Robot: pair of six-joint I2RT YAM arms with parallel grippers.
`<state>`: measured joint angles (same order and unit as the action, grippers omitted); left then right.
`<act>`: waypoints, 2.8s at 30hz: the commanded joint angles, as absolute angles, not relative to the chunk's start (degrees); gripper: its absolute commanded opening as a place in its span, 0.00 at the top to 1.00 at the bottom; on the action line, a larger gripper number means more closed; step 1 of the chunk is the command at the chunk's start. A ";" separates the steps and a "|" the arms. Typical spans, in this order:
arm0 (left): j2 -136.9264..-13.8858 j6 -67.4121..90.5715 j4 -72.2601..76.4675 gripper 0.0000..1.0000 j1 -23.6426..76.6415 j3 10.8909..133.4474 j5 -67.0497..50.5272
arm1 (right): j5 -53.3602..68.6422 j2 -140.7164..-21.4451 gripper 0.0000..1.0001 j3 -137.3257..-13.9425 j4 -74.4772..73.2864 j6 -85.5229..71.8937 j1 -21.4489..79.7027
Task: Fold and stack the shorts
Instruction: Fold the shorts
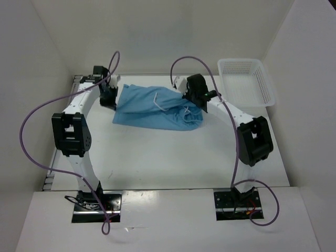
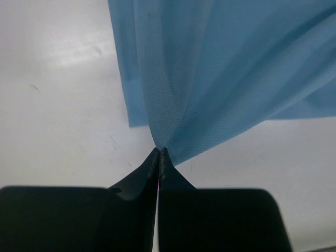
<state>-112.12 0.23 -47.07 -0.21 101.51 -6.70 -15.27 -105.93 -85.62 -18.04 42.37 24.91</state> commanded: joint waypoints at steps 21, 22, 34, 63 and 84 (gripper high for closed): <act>-104.68 0.00 -48.95 1.00 -2.90 96.49 -5.44 | -11.25 -93.87 1.00 -68.90 -18.19 50.27 30.23; -104.68 0.00 -48.96 1.00 -2.90 97.90 -5.45 | -11.25 -93.87 1.00 -69.52 -17.58 49.75 30.23; -101.95 0.00 -48.08 1.00 -2.29 87.24 -0.70 | -7.91 -93.25 0.98 -67.68 -23.29 51.15 33.04; -105.46 0.00 -43.24 0.39 21.43 93.86 3.18 | 27.68 -93.42 0.24 -75.07 -33.75 14.77 10.46; -113.55 0.00 -36.21 0.40 34.18 91.85 3.77 | 32.35 -106.34 0.93 -82.16 -28.48 7.03 9.67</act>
